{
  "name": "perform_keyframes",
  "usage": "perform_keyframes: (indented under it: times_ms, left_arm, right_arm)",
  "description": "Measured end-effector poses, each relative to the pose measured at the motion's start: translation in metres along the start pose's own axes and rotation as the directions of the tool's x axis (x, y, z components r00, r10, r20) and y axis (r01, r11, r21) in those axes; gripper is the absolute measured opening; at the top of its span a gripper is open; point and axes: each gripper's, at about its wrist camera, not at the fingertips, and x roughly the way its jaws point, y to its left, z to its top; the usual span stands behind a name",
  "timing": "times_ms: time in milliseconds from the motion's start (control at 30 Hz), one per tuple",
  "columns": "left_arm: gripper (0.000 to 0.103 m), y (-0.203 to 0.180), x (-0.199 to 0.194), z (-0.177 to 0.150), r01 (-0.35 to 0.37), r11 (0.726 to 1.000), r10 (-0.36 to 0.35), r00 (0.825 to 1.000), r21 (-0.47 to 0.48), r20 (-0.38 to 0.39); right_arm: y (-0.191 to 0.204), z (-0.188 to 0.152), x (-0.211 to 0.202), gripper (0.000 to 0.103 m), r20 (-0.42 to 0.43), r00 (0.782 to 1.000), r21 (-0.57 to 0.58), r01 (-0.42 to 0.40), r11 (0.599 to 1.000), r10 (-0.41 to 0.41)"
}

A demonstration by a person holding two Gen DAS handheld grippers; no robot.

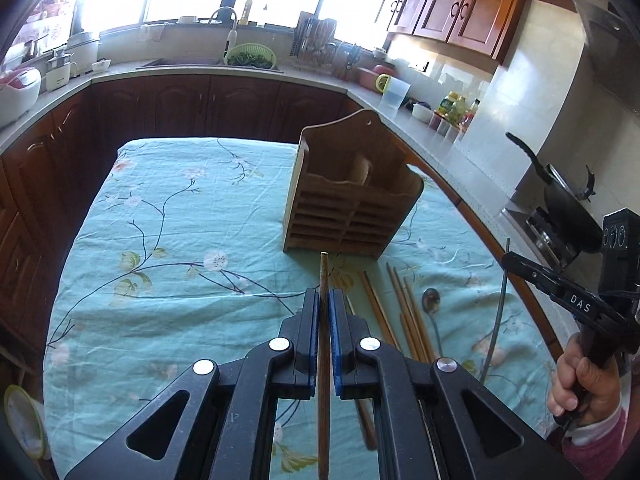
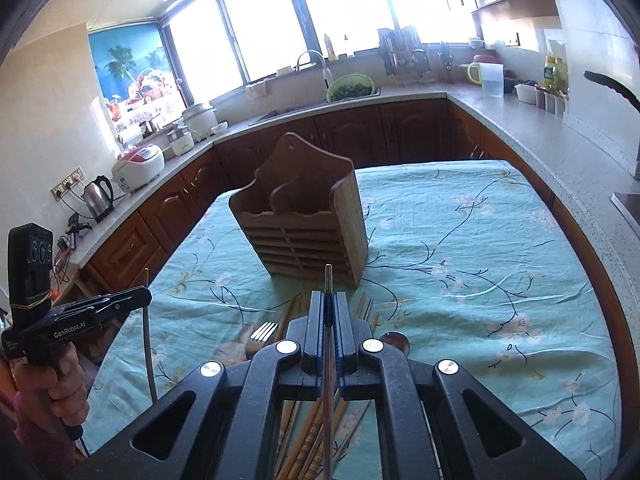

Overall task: Organize utensils
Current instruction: 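Lift both held utensils and carry them over the wooden holder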

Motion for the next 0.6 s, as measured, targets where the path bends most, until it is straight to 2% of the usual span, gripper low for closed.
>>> perform_keyframes:
  times_ms: [300,600]
  left_arm:
    - [0.003,0.001,-0.052,0.006,0.045,0.999,-0.044,0.995,-0.010,0.093]
    - [0.003,0.003,-0.060,0.017,0.040,0.999,-0.037,0.987,-0.016,0.158]
  right_arm:
    - [0.006,0.019,-0.039,0.004,0.099,0.995,-0.007,-0.007,1.000,0.008]
    - [0.009,0.039,-0.045,0.004,0.154,0.988,0.001,-0.022,1.000,0.022]
